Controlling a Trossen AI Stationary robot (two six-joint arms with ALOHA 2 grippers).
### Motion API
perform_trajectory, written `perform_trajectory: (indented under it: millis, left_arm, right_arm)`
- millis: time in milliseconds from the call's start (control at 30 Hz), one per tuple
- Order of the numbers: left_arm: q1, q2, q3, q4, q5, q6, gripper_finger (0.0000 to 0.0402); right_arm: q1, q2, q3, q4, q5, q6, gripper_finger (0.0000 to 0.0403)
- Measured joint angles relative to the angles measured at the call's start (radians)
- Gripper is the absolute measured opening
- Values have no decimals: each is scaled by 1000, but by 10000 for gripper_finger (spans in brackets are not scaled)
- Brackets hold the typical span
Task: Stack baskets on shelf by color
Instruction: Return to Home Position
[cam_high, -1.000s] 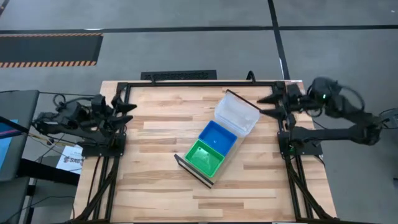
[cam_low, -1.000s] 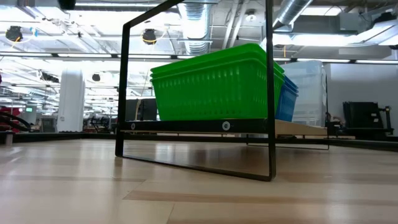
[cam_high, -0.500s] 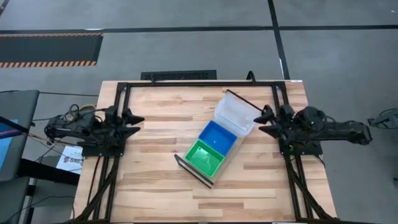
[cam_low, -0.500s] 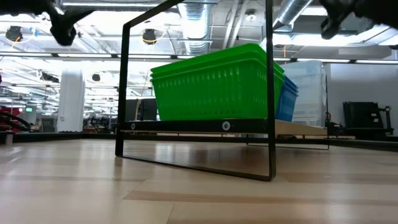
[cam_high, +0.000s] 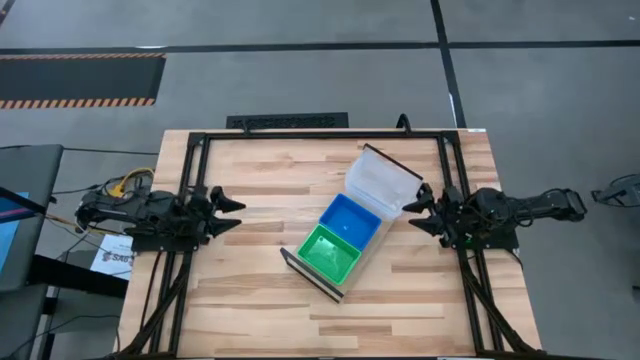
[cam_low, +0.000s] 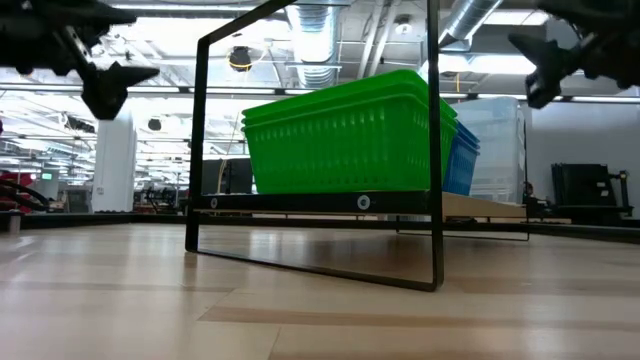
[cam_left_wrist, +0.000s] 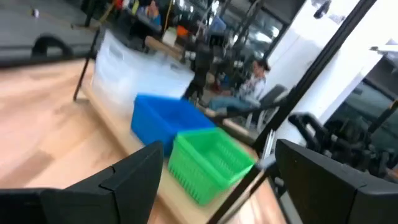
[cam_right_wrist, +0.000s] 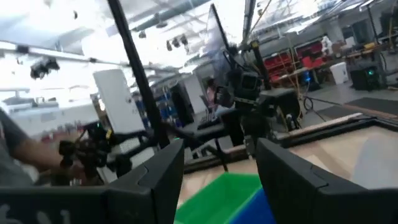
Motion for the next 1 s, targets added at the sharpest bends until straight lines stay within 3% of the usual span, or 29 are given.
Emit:
perform_trajectory:
  millis: [233,400,667,1000]
  left_arm:
    - [0,1,-28,-3,62,77,298]
    - [1,1,-28,-11,48,132,298]
    - [34,1,-56,-30,30,128,298]
    - [87,3,-106,60,72,138,298]
  right_arm:
    - [3,-62,0,-267,18,-2,221]
    - [3,-90,0,-391,-36,37,229]
    - [4,-103,-1,-388,-134,4,234]
    - [4,-106,-2,-390,-140,-73,234]
